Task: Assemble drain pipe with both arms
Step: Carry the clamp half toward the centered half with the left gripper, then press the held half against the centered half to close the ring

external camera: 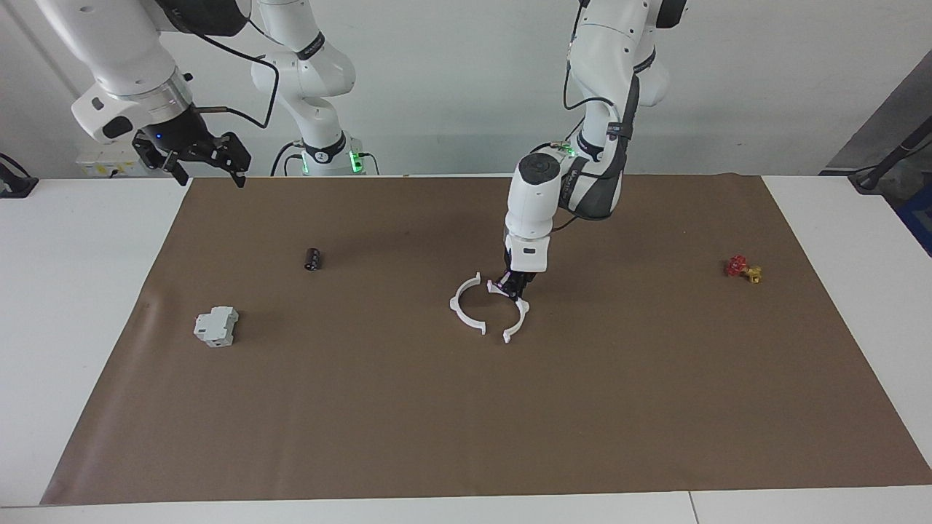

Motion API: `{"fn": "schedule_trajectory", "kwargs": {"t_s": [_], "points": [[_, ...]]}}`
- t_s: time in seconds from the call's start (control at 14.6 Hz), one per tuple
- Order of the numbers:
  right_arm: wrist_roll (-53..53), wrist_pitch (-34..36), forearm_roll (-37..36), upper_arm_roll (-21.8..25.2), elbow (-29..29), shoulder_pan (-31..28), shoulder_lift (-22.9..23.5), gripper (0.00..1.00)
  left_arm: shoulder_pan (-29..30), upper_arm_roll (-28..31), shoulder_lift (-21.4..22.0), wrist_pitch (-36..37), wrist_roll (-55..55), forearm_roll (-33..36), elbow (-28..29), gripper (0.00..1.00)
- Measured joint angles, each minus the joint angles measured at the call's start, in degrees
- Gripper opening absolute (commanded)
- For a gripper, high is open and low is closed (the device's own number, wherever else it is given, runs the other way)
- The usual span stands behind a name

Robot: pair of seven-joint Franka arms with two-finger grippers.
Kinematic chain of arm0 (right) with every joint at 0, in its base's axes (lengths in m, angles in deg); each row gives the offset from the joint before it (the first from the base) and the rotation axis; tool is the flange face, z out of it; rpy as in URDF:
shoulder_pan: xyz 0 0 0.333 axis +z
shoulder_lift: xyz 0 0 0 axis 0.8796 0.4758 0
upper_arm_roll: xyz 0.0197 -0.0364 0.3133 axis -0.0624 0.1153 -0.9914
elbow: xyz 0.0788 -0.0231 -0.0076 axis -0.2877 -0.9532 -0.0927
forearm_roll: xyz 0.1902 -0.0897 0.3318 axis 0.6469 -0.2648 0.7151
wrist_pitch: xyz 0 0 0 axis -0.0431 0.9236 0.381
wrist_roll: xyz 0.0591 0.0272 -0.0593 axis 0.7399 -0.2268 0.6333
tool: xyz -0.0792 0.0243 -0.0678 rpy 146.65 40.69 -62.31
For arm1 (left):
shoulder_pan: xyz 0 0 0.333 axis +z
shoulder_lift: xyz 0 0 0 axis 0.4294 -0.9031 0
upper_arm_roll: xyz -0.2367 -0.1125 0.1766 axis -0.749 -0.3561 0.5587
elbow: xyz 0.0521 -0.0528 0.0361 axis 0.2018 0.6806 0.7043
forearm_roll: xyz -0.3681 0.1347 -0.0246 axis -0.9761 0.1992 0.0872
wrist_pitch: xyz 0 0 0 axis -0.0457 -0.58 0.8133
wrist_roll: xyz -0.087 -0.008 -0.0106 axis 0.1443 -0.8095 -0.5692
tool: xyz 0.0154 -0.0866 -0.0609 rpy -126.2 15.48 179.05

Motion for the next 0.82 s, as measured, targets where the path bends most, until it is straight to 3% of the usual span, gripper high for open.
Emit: {"fn": "schedule_trajectory", "kwargs": {"t_s": [0.82], "points": [[0.00, 0.00, 0.00, 0.00, 0.00, 0.00, 0.00, 1.00, -3.17, -0.07, 0.00, 4.04, -1.43, 0.11, 0.01, 0.00]]}}
